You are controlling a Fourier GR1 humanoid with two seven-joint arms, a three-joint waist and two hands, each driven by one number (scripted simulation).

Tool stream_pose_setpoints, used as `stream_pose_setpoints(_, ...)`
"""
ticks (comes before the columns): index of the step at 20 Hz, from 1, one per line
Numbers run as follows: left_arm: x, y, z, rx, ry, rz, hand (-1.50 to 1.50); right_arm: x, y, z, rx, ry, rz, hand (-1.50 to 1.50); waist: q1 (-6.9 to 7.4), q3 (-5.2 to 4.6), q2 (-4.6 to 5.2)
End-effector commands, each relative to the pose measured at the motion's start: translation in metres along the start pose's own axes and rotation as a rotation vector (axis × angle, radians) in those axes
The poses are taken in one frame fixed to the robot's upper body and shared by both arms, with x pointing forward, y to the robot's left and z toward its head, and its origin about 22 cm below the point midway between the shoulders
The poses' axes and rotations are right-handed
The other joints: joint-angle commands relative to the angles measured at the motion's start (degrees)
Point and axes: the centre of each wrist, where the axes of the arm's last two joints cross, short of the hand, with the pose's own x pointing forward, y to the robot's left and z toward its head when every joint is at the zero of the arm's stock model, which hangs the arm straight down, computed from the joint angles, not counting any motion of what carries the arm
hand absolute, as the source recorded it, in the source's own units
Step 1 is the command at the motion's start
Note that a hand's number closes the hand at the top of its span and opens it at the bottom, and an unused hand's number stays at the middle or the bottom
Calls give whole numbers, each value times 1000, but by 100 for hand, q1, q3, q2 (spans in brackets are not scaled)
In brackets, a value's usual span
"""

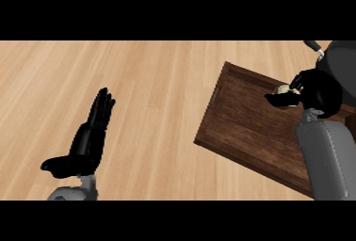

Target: Pick the cupcake from the tray and place it in the pot

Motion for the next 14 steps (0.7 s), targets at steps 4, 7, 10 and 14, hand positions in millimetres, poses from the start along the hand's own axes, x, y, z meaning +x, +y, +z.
stream_pose_setpoints(4,8,-23,-11,-85,-16,14,0,48,-64,-52,-242,257,48,150,368,22,96)
stream_pose_setpoints(7,9,-21,-14,-88,-22,6,0,78,-86,-58,-362,292,95,150,458,9,74)
stream_pose_setpoints(10,7,-27,-11,-101,-10,12,0,90,-97,-66,-437,371,158,150,503,9,85)
stream_pose_setpoints(14,11,-21,-17,-84,-22,13,0,100,-110,-77,-502,469,185,150,454,19,77)
